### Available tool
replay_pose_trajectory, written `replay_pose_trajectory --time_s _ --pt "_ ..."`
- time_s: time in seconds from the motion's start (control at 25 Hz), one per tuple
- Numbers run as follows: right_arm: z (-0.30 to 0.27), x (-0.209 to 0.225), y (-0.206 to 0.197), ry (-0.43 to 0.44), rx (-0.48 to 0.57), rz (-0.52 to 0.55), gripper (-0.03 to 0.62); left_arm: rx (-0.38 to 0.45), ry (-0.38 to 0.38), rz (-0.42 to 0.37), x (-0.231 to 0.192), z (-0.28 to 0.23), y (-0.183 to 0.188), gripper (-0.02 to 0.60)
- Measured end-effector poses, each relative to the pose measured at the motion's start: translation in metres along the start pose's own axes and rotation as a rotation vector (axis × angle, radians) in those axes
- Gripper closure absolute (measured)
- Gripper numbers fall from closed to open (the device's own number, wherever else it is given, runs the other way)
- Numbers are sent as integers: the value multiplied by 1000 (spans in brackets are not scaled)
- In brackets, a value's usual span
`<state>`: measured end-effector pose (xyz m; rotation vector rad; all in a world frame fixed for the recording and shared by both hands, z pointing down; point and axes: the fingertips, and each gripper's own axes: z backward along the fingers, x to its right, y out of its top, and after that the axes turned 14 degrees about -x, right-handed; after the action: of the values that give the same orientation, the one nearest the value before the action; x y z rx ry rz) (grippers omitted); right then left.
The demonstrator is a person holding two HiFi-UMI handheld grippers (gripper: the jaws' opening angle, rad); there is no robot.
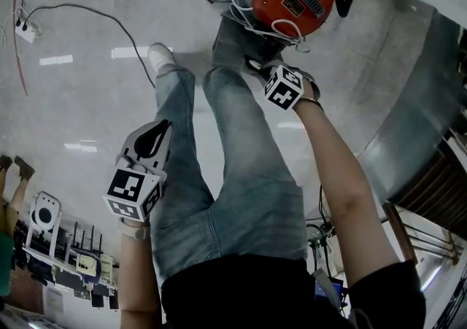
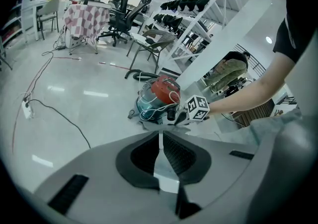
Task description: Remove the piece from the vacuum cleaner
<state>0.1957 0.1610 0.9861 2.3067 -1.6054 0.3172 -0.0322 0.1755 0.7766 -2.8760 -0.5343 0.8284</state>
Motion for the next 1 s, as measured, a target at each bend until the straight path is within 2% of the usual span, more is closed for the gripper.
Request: replay_pose_trajectory --time_s 0.12,0.24,0.32,0.44,0.56,1.0 --pt "-22 -37 6 19 -16 43 553 2 3 3 -1 1 -1 558" --pt "-33 -52 12 46 25 -74 551 0 -1 8 -4 3 -2 558" --pt "-32 -51 15 61 38 -107 551 -1 -1 2 -7 4 -3 558" --pt "-28 -51 17 64 25 -68 551 -6 -1 9 -12 5 -8 558" --pt "-20 -45 18 62 30 -83 551 -4 -10 4 -13 6 -7 558" --pt "48 -33 34 28 112 -206 551 65 6 -38 -19 29 29 558"
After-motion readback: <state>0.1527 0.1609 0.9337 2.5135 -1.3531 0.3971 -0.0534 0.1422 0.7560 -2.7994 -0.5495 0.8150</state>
